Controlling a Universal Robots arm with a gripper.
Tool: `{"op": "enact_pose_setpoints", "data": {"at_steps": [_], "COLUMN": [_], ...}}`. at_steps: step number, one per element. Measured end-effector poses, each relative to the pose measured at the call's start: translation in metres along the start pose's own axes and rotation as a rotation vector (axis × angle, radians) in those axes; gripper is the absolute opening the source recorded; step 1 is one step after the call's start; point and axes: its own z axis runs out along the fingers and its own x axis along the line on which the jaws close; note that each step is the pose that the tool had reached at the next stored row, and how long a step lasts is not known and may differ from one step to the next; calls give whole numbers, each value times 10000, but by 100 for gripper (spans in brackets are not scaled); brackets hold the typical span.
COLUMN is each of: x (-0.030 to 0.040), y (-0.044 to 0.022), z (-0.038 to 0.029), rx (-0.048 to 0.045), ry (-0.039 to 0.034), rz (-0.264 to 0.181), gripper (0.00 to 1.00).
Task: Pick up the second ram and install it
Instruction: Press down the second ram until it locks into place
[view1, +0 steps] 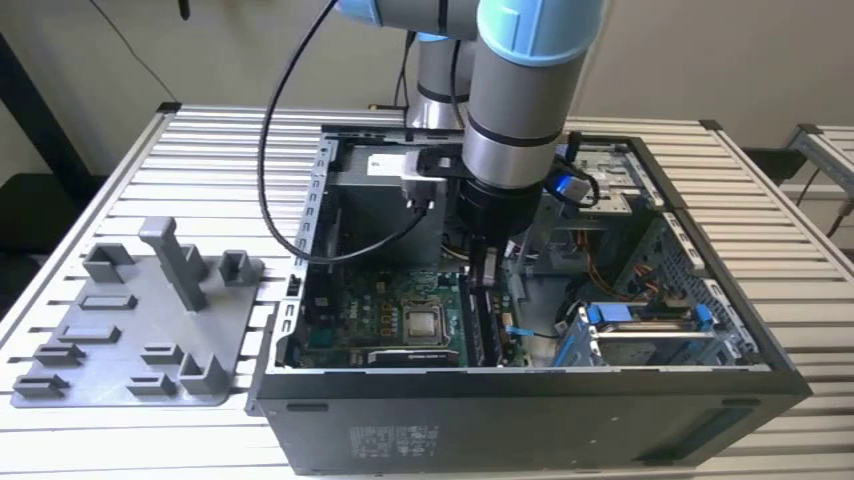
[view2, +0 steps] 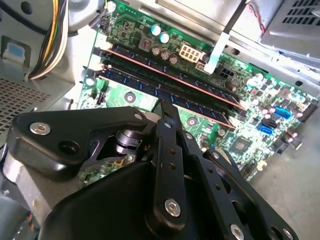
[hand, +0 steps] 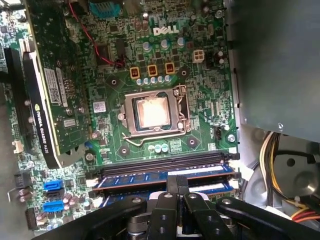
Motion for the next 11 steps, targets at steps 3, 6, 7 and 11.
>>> {"op": "enact_pose_setpoints", "data": {"at_steps": [3, 6, 7, 11], "x": [29, 69, 74, 82], "y": [-4, -9, -10, -11], "z": [43, 85, 103, 173], "rx": [-12, -30, -43, -64], "ry": [1, 1, 0, 7], "rz": [-125, -132, -133, -143], "gripper": [11, 11, 11, 11]}}
